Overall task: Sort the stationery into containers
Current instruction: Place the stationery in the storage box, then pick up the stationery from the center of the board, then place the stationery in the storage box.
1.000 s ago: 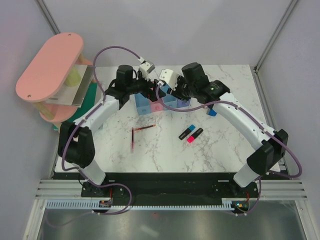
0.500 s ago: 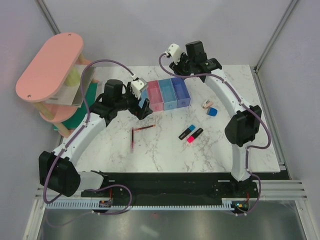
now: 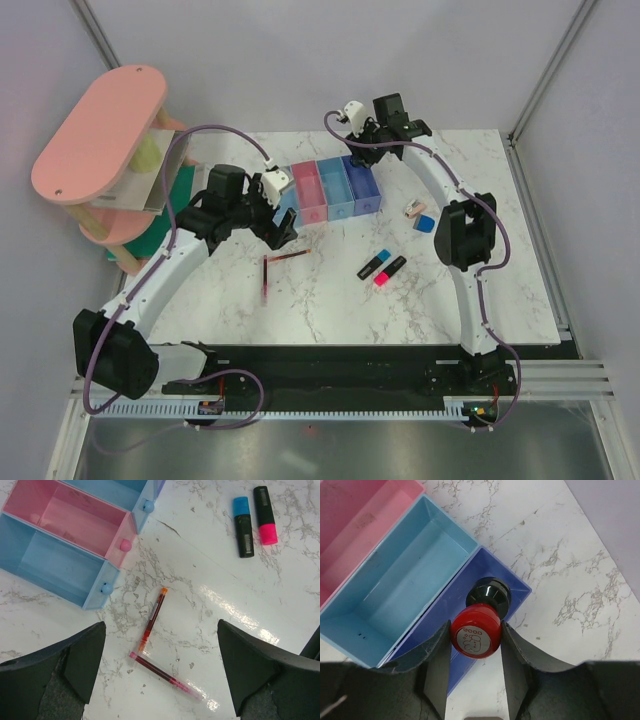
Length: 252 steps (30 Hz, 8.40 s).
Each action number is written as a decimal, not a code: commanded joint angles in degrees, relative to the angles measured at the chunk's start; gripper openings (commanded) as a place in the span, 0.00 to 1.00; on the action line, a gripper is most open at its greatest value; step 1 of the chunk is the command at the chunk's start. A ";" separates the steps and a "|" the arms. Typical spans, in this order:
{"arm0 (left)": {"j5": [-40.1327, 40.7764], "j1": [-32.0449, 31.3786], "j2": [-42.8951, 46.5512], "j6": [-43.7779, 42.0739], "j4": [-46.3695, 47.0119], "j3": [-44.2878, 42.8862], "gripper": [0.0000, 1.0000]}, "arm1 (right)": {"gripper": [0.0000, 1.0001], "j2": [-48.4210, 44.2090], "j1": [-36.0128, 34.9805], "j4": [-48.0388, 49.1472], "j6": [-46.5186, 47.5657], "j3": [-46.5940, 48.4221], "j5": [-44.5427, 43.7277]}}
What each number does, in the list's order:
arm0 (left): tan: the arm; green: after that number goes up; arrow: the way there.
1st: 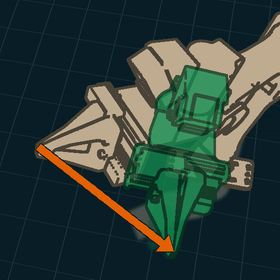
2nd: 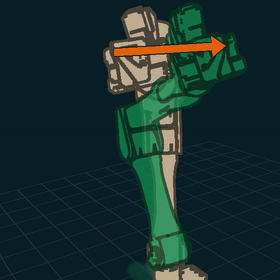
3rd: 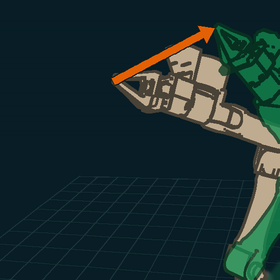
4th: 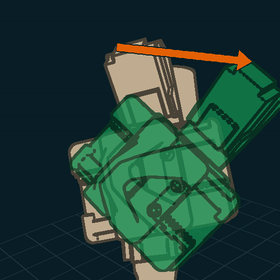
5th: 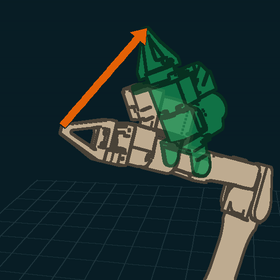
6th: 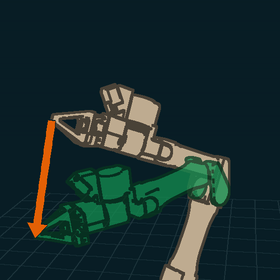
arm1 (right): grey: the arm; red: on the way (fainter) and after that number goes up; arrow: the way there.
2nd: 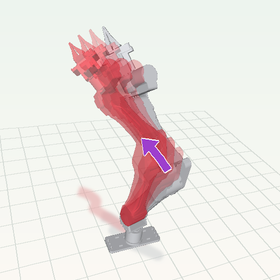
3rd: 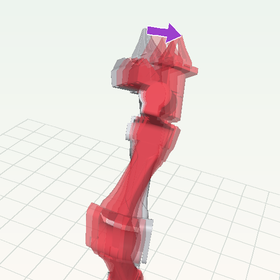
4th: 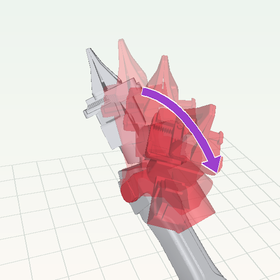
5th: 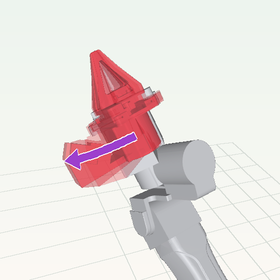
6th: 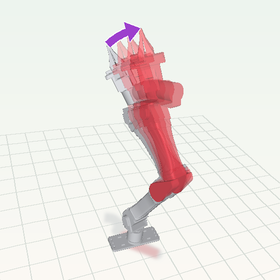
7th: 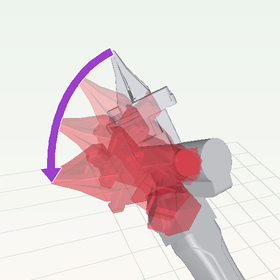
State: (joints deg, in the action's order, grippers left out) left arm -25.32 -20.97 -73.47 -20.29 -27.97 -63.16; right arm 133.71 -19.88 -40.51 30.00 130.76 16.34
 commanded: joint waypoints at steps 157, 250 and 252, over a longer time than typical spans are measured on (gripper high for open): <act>12.49 -0.21 -17.67 -4.14 3.53 -19.91 1.00 | 0.37 -13.68 4.68 3.69 12.72 -21.44 6.34; 36.22 5.85 -34.62 -5.20 12.23 -21.57 1.00 | 0.98 -13.83 4.76 23.11 -3.01 -21.77 -10.71; 37.36 6.64 -35.16 -5.37 13.63 -21.48 1.00 | 0.98 -12.95 5.20 23.46 -4.16 -21.69 -11.33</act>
State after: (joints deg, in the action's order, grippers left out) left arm 7.07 -15.57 -107.81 -25.67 -19.35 -81.52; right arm 120.81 -15.38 -20.45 29.85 107.15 7.53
